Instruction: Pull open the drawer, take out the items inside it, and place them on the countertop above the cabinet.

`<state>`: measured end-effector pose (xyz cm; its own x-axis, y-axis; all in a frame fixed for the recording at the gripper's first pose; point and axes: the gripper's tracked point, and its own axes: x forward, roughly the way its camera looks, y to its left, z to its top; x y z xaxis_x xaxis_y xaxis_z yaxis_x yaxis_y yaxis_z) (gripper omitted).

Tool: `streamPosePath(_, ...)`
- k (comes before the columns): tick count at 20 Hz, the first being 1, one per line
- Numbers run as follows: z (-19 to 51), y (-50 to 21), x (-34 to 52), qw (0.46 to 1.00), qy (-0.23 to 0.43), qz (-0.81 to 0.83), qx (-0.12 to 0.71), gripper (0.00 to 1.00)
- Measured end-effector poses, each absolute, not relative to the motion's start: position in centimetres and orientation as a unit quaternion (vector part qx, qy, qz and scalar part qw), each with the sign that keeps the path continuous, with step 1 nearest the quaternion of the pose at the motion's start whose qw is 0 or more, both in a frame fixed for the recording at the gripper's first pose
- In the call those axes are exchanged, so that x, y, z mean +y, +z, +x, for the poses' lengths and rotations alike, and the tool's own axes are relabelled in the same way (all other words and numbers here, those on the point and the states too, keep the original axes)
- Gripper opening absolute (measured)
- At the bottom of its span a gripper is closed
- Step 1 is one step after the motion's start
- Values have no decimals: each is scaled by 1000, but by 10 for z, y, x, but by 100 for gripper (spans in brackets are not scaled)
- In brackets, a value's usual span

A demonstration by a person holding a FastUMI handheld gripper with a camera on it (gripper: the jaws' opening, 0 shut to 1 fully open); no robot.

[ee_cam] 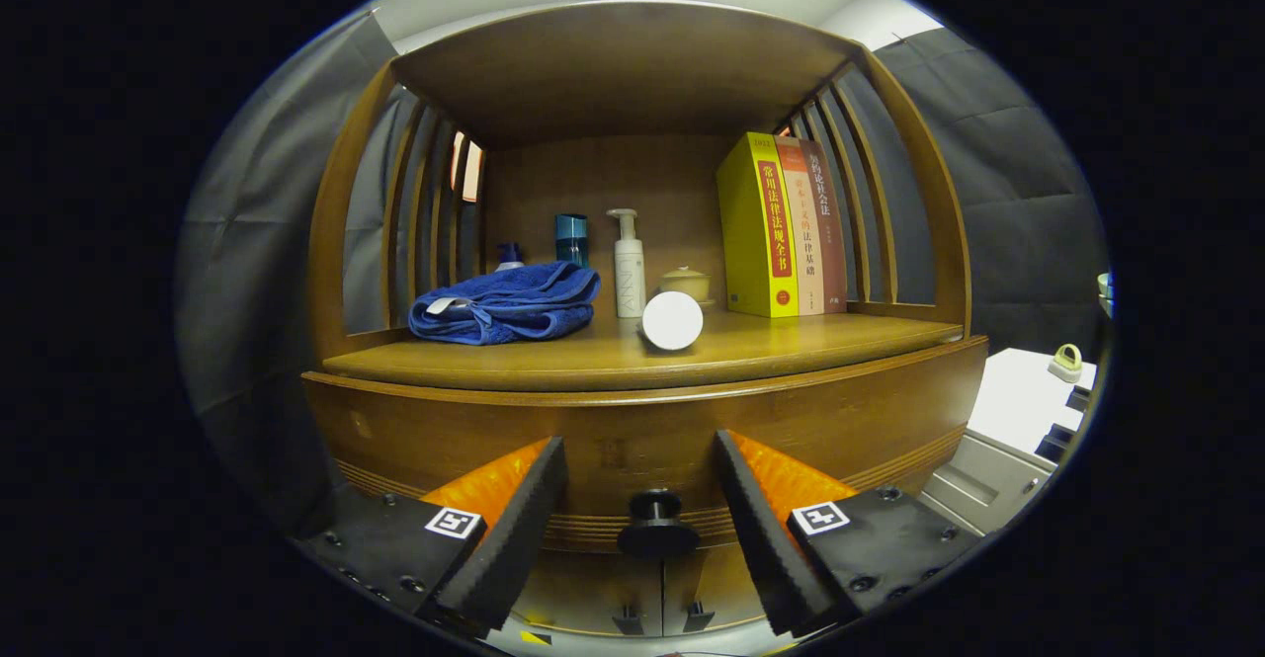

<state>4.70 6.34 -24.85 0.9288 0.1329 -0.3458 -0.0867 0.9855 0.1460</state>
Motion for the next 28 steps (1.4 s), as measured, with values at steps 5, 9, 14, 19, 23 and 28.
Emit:
streamPosePath(5,54,-252,66,980,58,63,181,99)
streamPosePath(9,56,-247,66,980,57,67,179,99)
streamPosePath(14,53,-194,59,988,50,66,133,99)
streamPosePath(19,37,-134,39,992,41,79,87,98)
streamPosePath(23,-2,-104,10,993,24,82,86,98)
streamPosePath(28,-36,-67,-26,994,-3,82,66,98)
